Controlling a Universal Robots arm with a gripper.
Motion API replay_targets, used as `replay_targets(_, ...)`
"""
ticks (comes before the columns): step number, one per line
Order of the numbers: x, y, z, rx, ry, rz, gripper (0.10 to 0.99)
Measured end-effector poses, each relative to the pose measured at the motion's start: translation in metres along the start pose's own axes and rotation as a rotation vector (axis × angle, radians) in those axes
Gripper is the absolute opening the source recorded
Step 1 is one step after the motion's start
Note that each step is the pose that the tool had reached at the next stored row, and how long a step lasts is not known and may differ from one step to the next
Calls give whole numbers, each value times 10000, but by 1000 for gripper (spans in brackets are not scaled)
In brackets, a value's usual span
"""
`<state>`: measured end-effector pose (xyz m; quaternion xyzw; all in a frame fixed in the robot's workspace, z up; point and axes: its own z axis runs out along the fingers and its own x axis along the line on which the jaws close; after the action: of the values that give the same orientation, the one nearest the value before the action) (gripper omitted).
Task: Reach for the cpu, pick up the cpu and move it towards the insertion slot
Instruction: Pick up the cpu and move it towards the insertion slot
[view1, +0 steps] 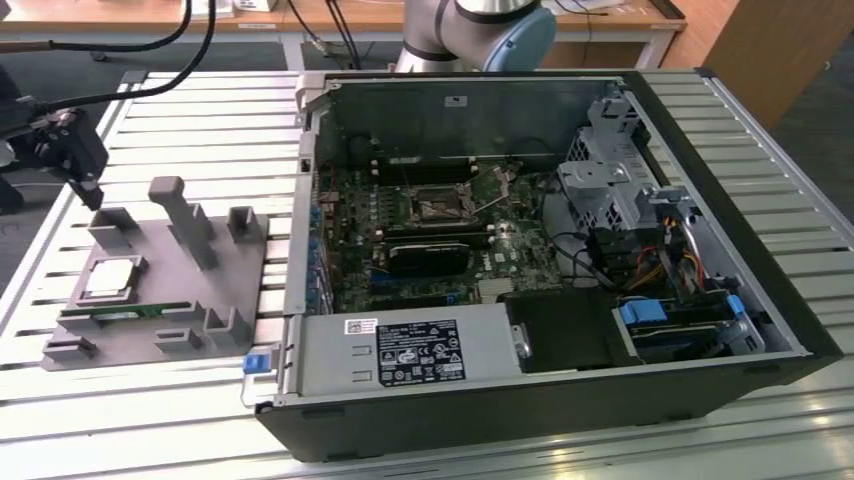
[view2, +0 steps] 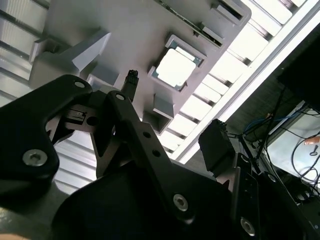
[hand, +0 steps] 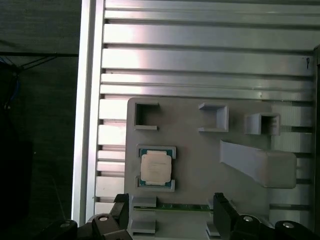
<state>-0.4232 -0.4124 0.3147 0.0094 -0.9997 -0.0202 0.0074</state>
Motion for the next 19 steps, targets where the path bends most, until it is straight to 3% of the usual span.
replay_targets(19,21,-90,323,-32,26,2,765)
